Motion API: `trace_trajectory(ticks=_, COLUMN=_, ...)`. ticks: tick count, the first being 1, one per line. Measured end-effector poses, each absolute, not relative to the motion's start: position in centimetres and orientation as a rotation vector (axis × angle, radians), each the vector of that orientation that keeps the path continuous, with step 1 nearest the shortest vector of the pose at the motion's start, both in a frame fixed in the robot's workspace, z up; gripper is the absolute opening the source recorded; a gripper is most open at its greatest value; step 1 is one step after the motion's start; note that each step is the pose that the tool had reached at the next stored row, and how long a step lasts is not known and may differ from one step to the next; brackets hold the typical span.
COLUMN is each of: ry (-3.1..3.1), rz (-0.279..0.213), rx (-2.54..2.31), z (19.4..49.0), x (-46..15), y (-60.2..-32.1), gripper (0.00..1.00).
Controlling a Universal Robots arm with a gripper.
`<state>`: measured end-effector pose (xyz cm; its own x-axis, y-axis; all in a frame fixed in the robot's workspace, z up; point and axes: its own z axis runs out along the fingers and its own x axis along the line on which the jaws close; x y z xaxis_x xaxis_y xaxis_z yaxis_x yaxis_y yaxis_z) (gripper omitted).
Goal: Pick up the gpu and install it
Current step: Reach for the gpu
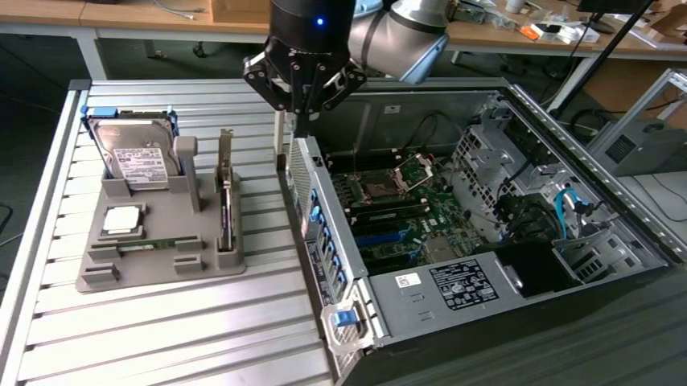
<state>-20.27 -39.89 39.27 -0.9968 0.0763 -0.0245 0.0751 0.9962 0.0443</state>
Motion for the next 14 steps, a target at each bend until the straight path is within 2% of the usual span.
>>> trace_trajectory(ticks=14, ry=3.112, rz=0.068, rx=0.118, z=39.3, x=-21.4, y=-39.9, gripper=0.1)
